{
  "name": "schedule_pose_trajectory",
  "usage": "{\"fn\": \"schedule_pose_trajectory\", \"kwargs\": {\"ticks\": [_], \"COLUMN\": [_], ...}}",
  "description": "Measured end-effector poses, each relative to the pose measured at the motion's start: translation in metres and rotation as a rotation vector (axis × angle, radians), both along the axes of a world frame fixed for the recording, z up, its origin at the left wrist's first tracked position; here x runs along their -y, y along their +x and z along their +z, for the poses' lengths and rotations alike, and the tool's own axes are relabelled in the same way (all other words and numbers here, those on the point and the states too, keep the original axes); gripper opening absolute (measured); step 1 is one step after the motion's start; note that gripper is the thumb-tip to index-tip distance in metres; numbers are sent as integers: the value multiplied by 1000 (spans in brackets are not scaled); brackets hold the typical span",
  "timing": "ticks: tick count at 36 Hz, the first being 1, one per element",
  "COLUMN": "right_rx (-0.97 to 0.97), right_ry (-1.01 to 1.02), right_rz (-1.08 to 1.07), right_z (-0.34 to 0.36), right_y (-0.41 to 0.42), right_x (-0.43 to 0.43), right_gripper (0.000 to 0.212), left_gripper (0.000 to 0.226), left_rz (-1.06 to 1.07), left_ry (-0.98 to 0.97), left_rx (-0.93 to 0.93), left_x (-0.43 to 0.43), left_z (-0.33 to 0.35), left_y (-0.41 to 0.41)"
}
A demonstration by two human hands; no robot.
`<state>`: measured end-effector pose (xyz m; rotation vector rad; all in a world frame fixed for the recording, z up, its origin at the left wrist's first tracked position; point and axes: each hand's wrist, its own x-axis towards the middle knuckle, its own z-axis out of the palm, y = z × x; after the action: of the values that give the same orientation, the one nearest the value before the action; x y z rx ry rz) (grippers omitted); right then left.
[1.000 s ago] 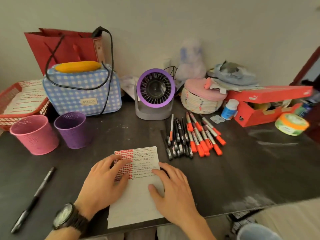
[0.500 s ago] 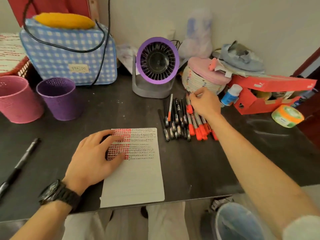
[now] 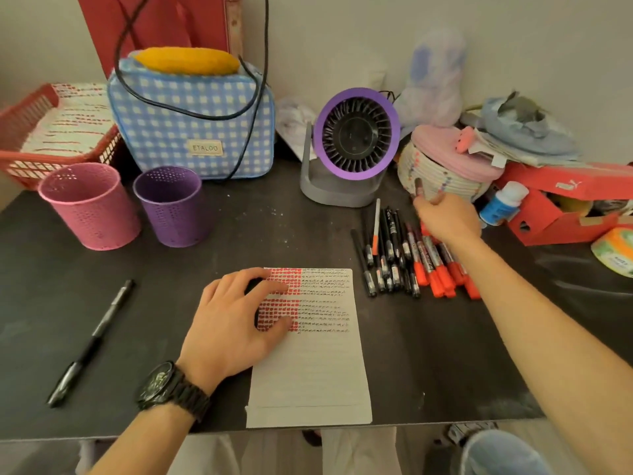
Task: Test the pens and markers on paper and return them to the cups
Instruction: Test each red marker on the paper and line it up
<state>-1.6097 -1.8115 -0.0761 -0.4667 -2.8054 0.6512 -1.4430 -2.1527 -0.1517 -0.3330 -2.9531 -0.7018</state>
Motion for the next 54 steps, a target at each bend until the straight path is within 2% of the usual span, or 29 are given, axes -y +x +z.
{"fn": "schedule_pose_trajectory", "kwargs": {"ticks": [3, 8, 10, 14, 16, 21, 26, 29, 32, 35, 37, 41, 47, 49, 51, 54], "right_rx": [-121, -93, -74, -99, -131, -244, -239, -218, -194, -180, -168, -154, -195, -205, -210, -279], "right_ry": [-353, -1047, -1189, -1344, -1366, -1218, -1199, -1230, -1233, -1254, -1268, -1302, -1327, -1368, -1420, -1391], "right_rz": [30, 191, 242, 265, 263, 362, 435, 470, 501, 505, 494, 387, 273, 208, 109, -51], "right_z": [8, 1, -9, -30, -40, -55, -52, -51, -50, -50, -51, -53, -57, -55, -52, -39], "right_y": [40, 142, 181, 225, 237, 249, 249, 250, 250, 249, 249, 246, 248, 249, 247, 242], "right_x": [10, 45, 61, 84, 90, 100, 101, 99, 98, 96, 95, 95, 98, 100, 106, 112], "right_gripper": [42, 28, 19, 12, 10, 5, 9, 12, 13, 11, 22, 34, 29, 26, 35, 45], "left_gripper": [58, 58, 58, 55, 52, 45, 35, 36, 44, 58, 63, 61, 52, 52, 54, 52], "left_rz": [0, 5, 8, 42, 58, 54, 28, -82, -154, -131, -107, -77, -56, -64, -26, 35], "left_ry": [9, 32, 40, 53, 66, 102, 237, 264, 209, 217, 192, -12, -146, -155, -127, -72], "left_rx": [-11, -10, -11, -14, -16, -11, -152, -156, -72, -29, -54, -265, -696, -725, -698, -648], "left_x": [-1, -1, -1, -3, -4, -4, -21, -42, -63, -76, -80, -84, -92, -95, -102, -113], "left_z": [0, 1, 2, 3, 3, 10, 25, 33, 36, 37, 37, 38, 38, 35, 36, 45], "left_y": [0, 2, 3, 6, 9, 11, 31, 51, 66, 70, 70, 66, 67, 68, 70, 71]}}
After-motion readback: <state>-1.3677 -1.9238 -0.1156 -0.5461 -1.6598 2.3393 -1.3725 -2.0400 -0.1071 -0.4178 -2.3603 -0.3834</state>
